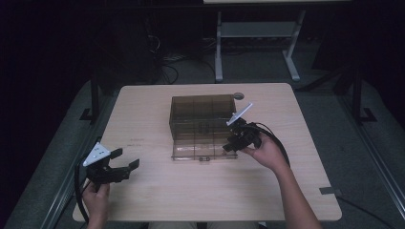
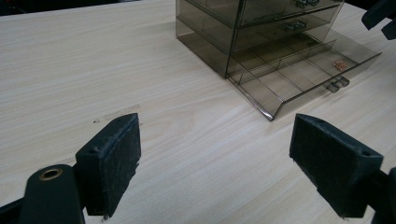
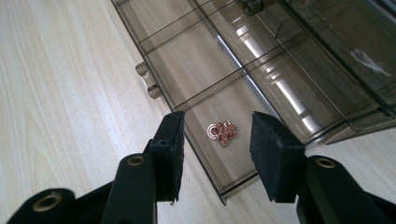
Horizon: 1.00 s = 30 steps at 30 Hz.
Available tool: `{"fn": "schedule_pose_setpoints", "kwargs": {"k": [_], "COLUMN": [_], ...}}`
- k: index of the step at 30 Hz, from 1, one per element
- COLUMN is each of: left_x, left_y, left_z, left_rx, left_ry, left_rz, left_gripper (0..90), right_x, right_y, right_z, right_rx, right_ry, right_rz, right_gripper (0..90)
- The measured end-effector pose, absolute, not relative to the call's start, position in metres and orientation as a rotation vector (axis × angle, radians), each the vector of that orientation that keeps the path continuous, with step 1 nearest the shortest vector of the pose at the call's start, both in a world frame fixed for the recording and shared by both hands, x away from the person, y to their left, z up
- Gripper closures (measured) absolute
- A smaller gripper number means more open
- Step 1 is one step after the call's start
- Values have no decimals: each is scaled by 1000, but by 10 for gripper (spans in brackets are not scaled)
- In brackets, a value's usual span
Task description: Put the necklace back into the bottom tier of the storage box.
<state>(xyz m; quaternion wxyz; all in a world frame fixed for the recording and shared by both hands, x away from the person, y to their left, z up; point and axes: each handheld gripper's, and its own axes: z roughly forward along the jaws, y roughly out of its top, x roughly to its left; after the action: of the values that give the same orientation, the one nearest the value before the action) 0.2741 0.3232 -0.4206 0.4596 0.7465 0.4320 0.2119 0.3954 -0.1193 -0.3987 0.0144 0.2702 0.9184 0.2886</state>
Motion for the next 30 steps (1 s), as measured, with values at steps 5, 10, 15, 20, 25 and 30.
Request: {"fn": "schedule_pose_setpoints", "kwargs": {"k": [5, 10, 15, 20, 25, 30], "left_x": [274, 274, 274, 274, 274, 274], "left_y": [323, 323, 323, 323, 323, 322], "left_z": [-421, -420, -421, -420, -421, -421], "left_rx": [1842, 1840, 1839, 1845, 1841, 1843], "left_ry": [1059, 1062, 1060, 1057, 1056, 1058], "left_rz": [525, 523, 523, 525, 521, 522], "left_gripper": [163, 163, 163, 163, 163, 163], "right_x": [392, 389, 387, 383, 379, 375], "right_y": [-120, -122, -124, -127, -131, -134], "right_z": [-397, -395, -394, -394, -394, -392], "right_rx": [836, 824, 823, 827, 834, 844], "right_ry": [2859, 2851, 2847, 2845, 2842, 2835], "right_rz": [896, 900, 901, 900, 907, 917], "right_gripper": [535, 513, 494, 475, 457, 439]}}
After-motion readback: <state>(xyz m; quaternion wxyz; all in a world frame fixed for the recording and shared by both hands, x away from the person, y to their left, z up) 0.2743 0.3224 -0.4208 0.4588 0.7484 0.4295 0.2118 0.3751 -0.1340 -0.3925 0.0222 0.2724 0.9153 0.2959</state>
